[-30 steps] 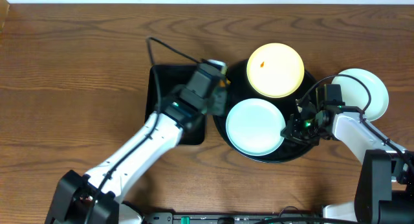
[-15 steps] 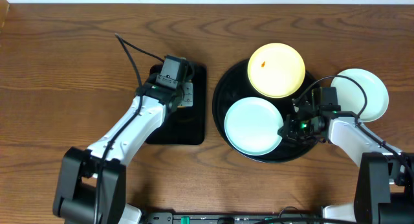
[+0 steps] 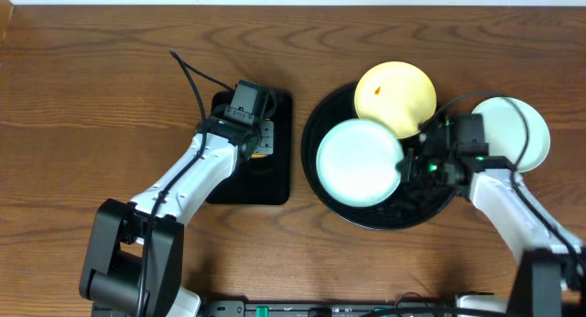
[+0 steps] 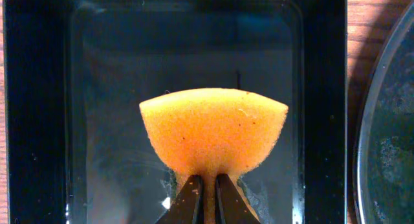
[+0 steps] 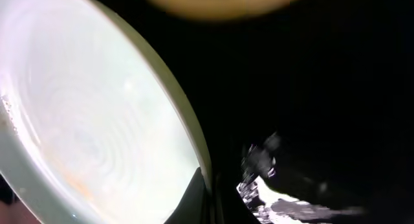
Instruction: Clean dirty plates on tray and stack at the side
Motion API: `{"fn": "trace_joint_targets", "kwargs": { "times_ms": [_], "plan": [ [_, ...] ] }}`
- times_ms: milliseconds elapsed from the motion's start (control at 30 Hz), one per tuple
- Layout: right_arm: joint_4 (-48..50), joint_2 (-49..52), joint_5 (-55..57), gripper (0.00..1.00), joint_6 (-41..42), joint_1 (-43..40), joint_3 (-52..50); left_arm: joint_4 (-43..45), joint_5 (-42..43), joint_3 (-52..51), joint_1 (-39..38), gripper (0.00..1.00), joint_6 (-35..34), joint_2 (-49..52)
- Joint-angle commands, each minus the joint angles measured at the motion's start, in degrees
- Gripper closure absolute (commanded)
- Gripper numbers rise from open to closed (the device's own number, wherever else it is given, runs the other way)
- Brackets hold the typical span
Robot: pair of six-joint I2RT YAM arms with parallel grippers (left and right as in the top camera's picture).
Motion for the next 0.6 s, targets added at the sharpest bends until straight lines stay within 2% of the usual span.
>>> {"fn": "trace_joint_targets", "kwargs": {
  "times_ms": [0,233,567],
  "plan": [
    [-1.07,-6.49,12.11,0.99,-2.32,0.15,3.21,-0.13,-0.39,-0.57,0.11,0.92,0.68,-0.07],
    [-13.66,-11.13,29.55,0.99,-6.01,2.23,8.52,-0.13,-0.39,-0.57,0.13,0.93,0.68,-0.07],
    [-33.94,-10.82,38.66,0.99,-7.87,2.73,20.61,-0.13,-0.39,-0.57,0.13,0.92,0.68,-0.07]
  ]
}}
